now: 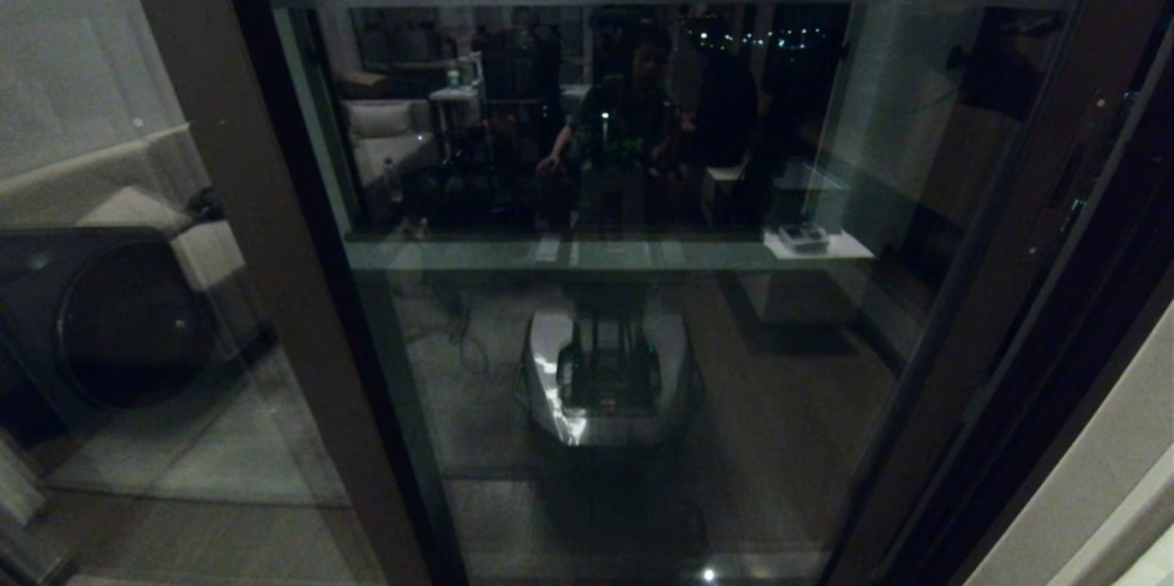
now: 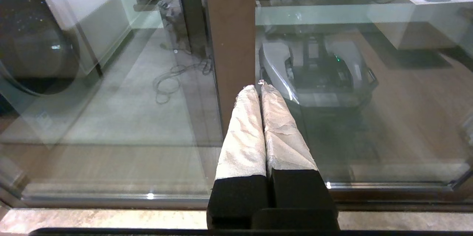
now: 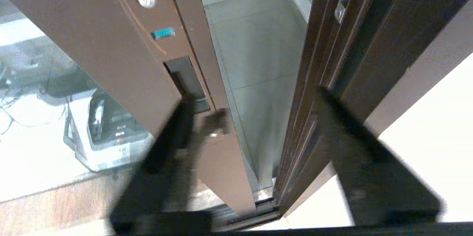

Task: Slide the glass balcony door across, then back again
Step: Open the slid door

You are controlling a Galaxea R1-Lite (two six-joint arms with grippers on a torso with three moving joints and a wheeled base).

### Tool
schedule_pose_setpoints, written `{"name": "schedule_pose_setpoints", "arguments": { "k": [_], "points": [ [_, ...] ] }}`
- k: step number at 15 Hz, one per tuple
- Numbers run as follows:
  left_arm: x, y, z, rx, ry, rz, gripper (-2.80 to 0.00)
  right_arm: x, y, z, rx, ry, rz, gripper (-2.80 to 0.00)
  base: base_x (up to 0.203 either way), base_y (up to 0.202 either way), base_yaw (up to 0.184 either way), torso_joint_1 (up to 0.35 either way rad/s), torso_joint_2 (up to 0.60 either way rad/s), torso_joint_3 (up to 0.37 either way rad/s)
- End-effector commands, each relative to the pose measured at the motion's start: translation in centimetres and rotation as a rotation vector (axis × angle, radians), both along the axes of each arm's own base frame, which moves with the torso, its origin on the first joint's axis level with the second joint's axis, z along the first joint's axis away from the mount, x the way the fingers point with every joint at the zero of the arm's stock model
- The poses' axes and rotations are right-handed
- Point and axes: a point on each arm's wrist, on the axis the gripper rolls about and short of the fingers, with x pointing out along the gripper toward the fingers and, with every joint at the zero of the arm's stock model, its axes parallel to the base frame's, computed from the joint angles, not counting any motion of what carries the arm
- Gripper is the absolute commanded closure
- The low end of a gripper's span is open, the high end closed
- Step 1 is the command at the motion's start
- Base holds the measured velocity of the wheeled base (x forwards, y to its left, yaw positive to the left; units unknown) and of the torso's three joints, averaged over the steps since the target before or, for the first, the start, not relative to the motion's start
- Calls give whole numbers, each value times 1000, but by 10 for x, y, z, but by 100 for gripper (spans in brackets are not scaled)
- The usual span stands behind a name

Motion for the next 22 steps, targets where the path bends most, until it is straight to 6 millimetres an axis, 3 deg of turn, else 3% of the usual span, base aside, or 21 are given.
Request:
{"name": "schedule_pose_setpoints", "arguments": {
  "k": [1,5,14,22],
  "points": [
    [0,0,0,0,0,0,0,0,-3,-1,2,3,-4,0,0,0,0,0,0,0],
    [0,0,0,0,0,0,0,4,-6,-2,-1,1,-11,0,0,0,0,0,0,0],
    [0,0,0,0,0,0,0,32,-21,-13,-3,-7,-62,0,0,0,0,0,0,0],
    [0,0,0,0,0,0,0,58,-14,-13,-35,-58,-22,0,0,0,0,0,0,0]
  ]
}}
